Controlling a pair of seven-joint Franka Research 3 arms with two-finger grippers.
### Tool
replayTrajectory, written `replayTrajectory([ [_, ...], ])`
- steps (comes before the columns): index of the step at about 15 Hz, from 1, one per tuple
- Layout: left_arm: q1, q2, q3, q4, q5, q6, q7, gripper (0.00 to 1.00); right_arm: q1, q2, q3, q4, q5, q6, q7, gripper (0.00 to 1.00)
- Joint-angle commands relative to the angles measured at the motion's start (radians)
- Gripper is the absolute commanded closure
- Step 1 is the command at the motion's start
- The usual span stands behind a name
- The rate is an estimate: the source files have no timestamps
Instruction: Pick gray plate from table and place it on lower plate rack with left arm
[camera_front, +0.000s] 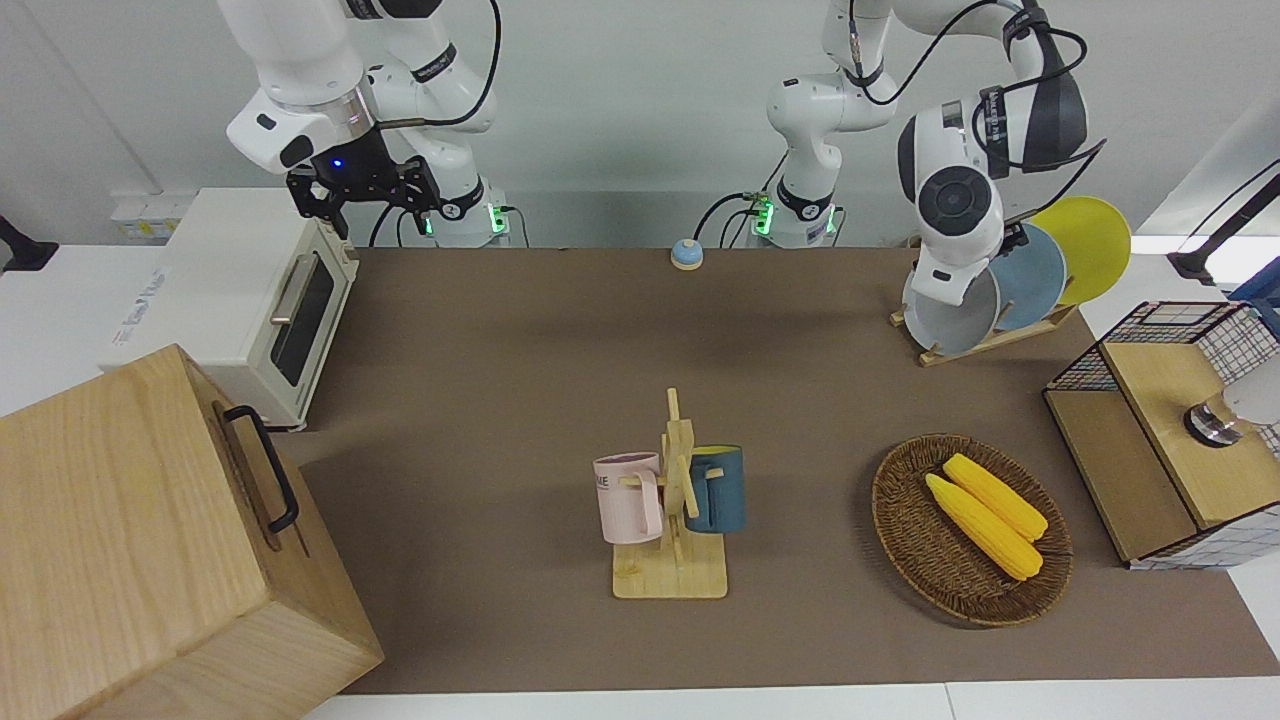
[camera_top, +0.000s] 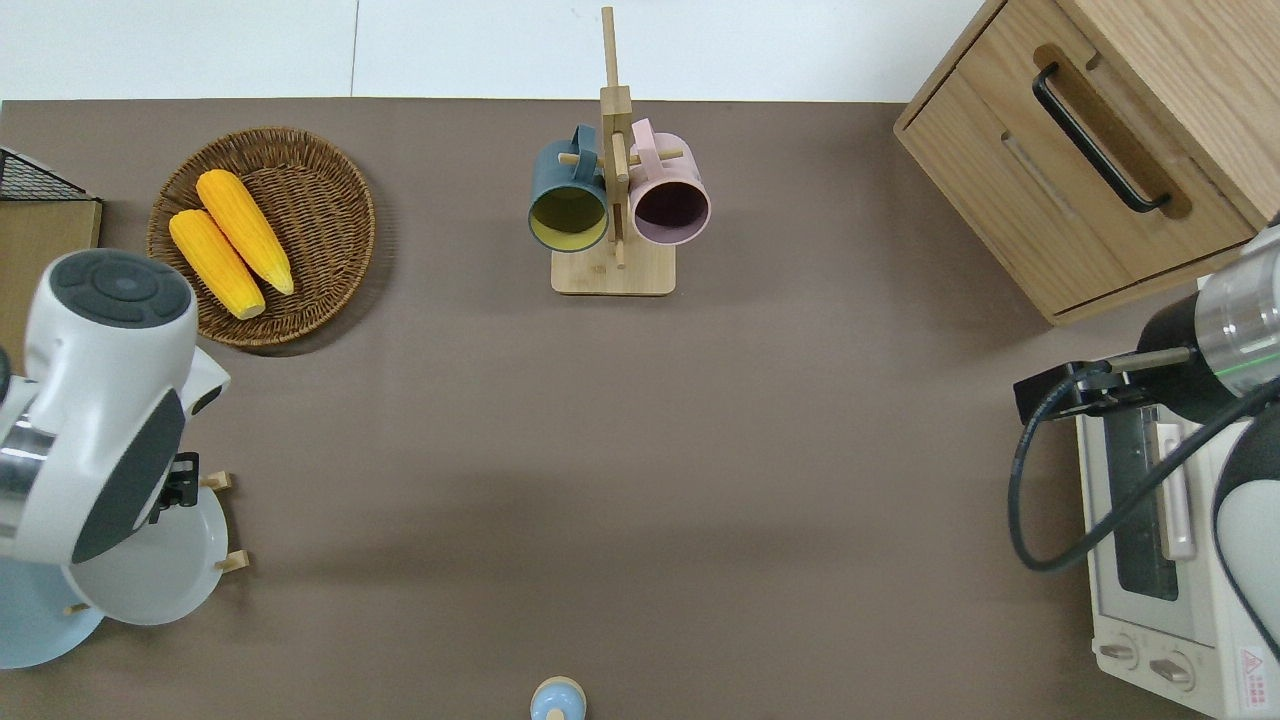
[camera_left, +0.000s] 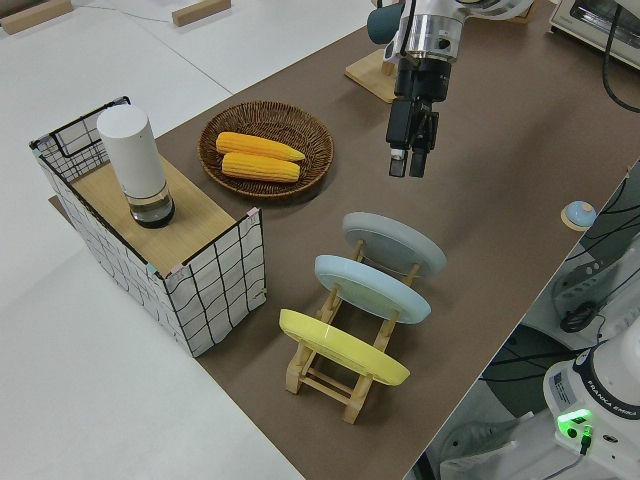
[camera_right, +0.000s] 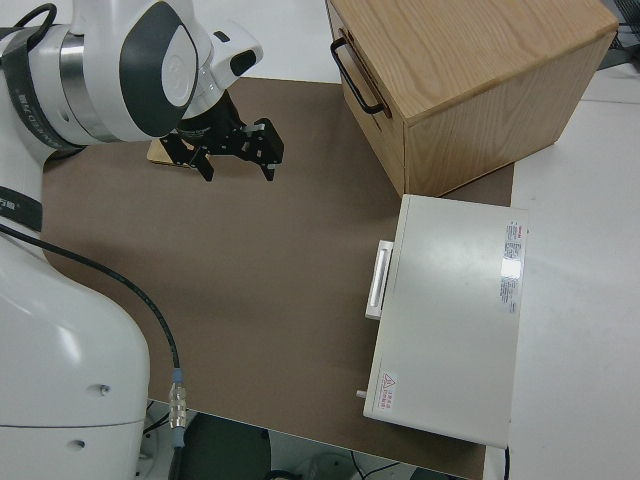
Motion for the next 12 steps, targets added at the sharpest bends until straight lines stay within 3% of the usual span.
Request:
replayTrajectory([
  [1, 0.027, -0.007, 0.009, 0.097, -0.181, 0.009, 0.03, 0.02, -0.023, -0.002, 0.021, 0.007, -0.006, -0.011, 0.012, 0.017],
  [7, 0.06, 0.005, 0.012, 0.251, -0.477, 0.035, 0.084, 0.01, -0.023, -0.002, 0.021, 0.007, -0.006, -0.011, 0.012, 0.017],
  [12, 0.062, 0.013, 0.014, 0.32, -0.505, 0.083, 0.197, 0.01, -0.023, -0.002, 0.021, 0.007, -0.005, -0.011, 0.012, 0.017],
])
